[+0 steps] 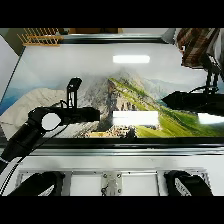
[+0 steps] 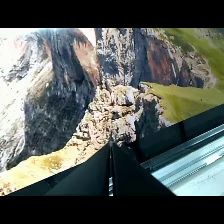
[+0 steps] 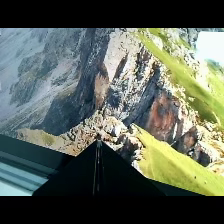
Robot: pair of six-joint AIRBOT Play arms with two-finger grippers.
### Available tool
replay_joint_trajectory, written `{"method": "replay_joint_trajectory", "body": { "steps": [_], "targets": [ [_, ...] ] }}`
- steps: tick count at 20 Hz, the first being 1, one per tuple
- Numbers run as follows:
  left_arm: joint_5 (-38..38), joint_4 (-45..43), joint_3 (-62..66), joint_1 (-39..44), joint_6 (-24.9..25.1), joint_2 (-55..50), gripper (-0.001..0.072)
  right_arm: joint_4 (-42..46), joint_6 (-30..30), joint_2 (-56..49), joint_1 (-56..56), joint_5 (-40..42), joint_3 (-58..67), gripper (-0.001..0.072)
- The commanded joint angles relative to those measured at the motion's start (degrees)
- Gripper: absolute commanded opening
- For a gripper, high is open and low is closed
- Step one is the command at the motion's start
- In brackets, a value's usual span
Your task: Fold the clothes and pants, and hang the long-sleeved shirts on hangers.
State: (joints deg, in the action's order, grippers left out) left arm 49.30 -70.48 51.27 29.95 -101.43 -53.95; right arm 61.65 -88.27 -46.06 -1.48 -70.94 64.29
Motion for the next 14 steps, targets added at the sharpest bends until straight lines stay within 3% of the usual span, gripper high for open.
{"method": "replay_joint_trajectory", "body": {
  "steps": [1, 12, 13, 14],
  "targets": [
    [0.0, 0.0, 0.0, -0.1, 0.0, 0.0, 0.002, 0.0, 0.0, 0.0, 0.0, 0.0, 0.0, 0.0008],
    [-2.2, -0.5, 0.0, -0.1, 0.1, 0.0, 0.0023, 0.0, 0.0, 0.0, 0.0, 0.0, 0.0, 0.0008],
    [-3.5, -3.1, 0.2, -0.9, 1.7, 0.0, 0.0294, 0.0, 0.0, 0.0, 0.0, 0.0, 0.0, 0.0008],
    [-3.8, -6.9, 0.9, -2.1, 2.5, 0.0, 0.072, 0.0, 0.0, 0.0, 0.0, 0.0, 0.0, 0.0008]
  ]
}}
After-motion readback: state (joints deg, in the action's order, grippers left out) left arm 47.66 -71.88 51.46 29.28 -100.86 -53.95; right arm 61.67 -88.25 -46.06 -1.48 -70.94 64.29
